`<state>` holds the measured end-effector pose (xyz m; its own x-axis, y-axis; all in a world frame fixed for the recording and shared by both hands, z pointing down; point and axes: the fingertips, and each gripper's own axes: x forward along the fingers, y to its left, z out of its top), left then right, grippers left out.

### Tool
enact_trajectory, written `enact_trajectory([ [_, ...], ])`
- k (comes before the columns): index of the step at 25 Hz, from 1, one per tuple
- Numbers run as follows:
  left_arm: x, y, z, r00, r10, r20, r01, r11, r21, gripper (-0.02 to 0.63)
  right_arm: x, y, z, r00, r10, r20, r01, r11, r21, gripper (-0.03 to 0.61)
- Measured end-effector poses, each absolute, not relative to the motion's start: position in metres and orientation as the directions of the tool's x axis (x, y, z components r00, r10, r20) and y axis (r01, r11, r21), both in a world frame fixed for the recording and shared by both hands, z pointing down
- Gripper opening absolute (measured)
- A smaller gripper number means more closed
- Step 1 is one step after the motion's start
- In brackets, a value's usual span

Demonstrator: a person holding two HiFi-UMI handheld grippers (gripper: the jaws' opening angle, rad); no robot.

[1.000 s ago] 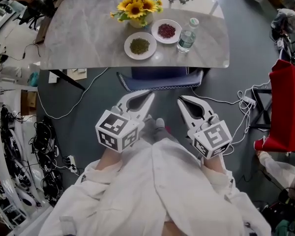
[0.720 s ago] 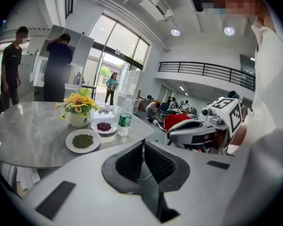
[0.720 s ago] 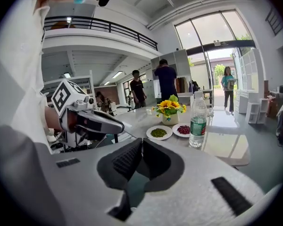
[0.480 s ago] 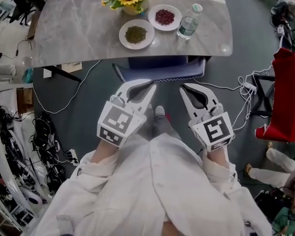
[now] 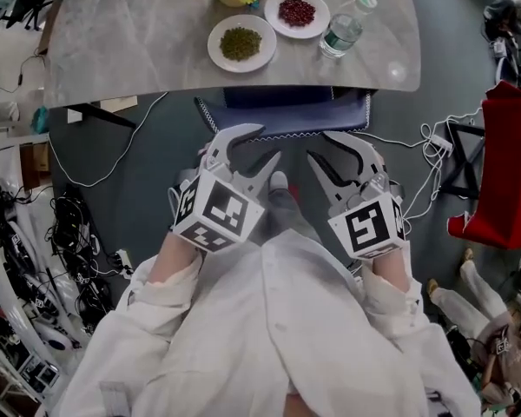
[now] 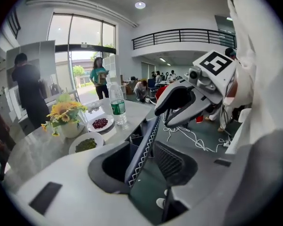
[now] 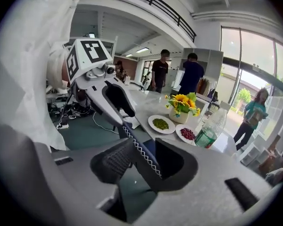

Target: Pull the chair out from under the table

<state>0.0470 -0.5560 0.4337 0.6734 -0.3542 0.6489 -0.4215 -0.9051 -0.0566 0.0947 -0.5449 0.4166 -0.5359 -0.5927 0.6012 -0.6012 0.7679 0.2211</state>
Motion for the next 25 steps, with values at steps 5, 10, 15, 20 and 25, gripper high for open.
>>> enact_trajectory([
  [5,0.046,-0.558,0.449,0.628,-0.343,0.699,-0.375,-0.92,-0.114,0.212,0.097,-0.547,0.432,-0.514,-0.559,0.651,-0.556,0.795,0.244,0.173],
  [10,0.049,-0.566,0.461,0.597,-0.351,0.722,-0.343,-0.925,-0.165,0.28,0.1,-0.555,0.443,-0.499,-0.527,0.688,-0.531,0.813,0.238,0.252],
  [15,0.052,-0.57,0.477,0.571,-0.314,0.759,-0.287,-0.942,-0.174,0.288,0.102,-0.562,0.463,-0.475,-0.493,0.729,-0.464,0.844,0.269,0.279],
  [20,0.05,-0.572,0.493,0.531,-0.265,0.805,-0.216,-0.961,-0.174,0.288,0.101,-0.57,0.474,-0.453,-0.464,0.761,-0.391,0.871,0.298,0.285],
  [25,0.047,-0.573,0.512,0.484,-0.219,0.847,-0.146,-0.975,-0.169,0.288,0.1,-0.571,0.496,-0.42,-0.394,0.818,-0.274,0.914,0.3,0.287],
])
